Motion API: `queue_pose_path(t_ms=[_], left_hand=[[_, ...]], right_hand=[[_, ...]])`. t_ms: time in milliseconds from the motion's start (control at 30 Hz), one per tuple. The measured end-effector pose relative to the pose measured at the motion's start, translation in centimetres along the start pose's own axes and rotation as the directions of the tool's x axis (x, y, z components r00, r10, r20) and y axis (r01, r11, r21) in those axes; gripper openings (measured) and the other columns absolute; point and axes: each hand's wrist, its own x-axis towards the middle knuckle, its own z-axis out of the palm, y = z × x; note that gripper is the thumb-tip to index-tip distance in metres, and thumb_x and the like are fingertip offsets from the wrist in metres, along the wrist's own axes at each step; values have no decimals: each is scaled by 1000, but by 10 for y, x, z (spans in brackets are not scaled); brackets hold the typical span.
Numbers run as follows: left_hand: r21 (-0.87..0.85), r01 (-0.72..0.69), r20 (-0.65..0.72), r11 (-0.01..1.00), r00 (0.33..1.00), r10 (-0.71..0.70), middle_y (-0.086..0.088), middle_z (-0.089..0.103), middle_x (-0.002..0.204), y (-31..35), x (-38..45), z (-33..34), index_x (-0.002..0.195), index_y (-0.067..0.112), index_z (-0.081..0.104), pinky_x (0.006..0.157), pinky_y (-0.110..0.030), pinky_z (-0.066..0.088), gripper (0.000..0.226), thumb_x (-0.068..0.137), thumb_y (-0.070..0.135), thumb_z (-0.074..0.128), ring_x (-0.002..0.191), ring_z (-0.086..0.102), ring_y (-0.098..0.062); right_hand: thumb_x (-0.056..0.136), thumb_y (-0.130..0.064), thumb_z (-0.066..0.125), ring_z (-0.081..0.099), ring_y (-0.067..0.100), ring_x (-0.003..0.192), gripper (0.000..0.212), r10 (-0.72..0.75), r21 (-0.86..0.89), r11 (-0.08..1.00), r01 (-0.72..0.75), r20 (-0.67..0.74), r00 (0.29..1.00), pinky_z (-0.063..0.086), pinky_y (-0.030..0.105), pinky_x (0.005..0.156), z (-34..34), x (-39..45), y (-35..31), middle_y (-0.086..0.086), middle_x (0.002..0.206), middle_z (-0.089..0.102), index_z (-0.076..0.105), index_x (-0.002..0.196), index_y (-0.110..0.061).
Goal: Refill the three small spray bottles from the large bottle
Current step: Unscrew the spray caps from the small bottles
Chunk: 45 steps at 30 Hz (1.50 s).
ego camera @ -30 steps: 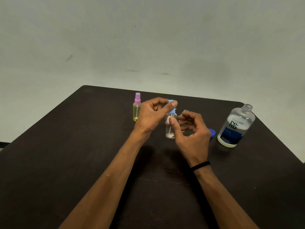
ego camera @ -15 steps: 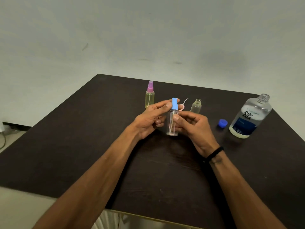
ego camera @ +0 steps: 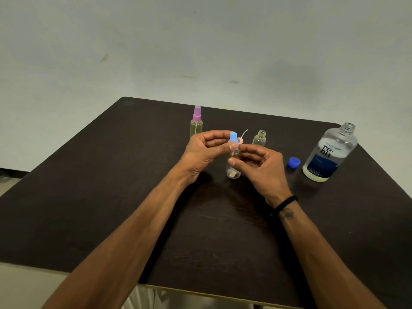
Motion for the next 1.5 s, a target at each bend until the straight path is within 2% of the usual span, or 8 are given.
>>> queue_pose_path(t_ms=[67, 233, 467, 667, 733, 867, 1133, 1500], left_hand=[[54, -50, -79, 997, 995, 54, -4, 81, 103, -1, 0, 5, 110, 12, 78, 77, -20, 57, 33, 79, 13, 90, 96, 76, -11], [73, -71, -162, 995, 983, 82, 9, 77, 102, 0, -1, 11, 114, 25, 78, 67, -25, 52, 39, 84, 49, 79, 69, 58, -2], [218, -4, 39, 976, 999, -4, 7, 76, 126, -4, -1, 18, 140, 24, 67, 99, -33, 52, 35, 106, 31, 61, 116, 69, -10], [148, -93, -221, 985, 967, 124, 3, 81, 99, 4, -1, 14, 86, 20, 83, 93, -28, 50, 29, 101, 40, 66, 102, 71, -3], [138, -98, -195, 985, 973, 124, 2, 80, 107, 2, 0, 11, 103, 17, 82, 87, -24, 51, 18, 98, 32, 72, 102, 71, -3], [137, -81, -2, 987, 997, 82, 2, 77, 125, 0, -1, 14, 135, 16, 68, 96, -21, 56, 36, 99, 15, 71, 118, 70, -6], [53, -203, -213, 978, 954, 210, -1, 80, 114, 6, 4, 10, 119, 17, 77, 105, -38, 57, 33, 87, 12, 84, 114, 74, -19], [-34, -194, -150, 980, 971, 187, -2, 77, 125, 13, 5, 5, 118, 21, 78, 112, -42, 51, 37, 82, 20, 85, 125, 69, -19]], right_hand=[[79, -12, 93, 78, 15, 103, 45, -15, -41, 999, 14, -23, 1000, 63, 32, 93, 1, -2, 1, 2, 107, 82, 77, 120, -10], [81, -12, 92, 79, 13, 98, 44, -47, -33, 999, 42, -154, 987, 63, 26, 89, 3, 1, -1, 2, 104, 81, 76, 121, -7], [81, -12, 91, 78, 11, 96, 44, -67, -106, 993, 55, -120, 990, 62, 23, 87, -3, 2, -2, 0, 105, 81, 75, 122, -7], [80, -13, 93, 79, 15, 95, 39, -62, -58, 997, 52, -185, 981, 63, 25, 87, -6, 4, -2, 1, 102, 81, 77, 116, -10], [80, -14, 93, 78, 15, 96, 41, -61, -81, 996, 48, -163, 985, 63, 26, 88, -5, 4, -1, 1, 103, 81, 76, 118, -10], [80, -17, 93, 77, 11, 99, 48, -70, -145, 988, 53, -109, 992, 63, 29, 90, 0, 3, 1, -1, 107, 80, 74, 124, -8], [78, -21, 96, 76, 10, 103, 51, -93, -234, 970, 66, -108, 990, 64, 39, 93, 1, 5, 5, -6, 110, 79, 75, 125, -15], [79, -21, 94, 75, 7, 104, 52, -97, -240, 968, 69, -108, 989, 64, 36, 93, 0, 4, 4, -7, 111, 78, 74, 126, -13]])
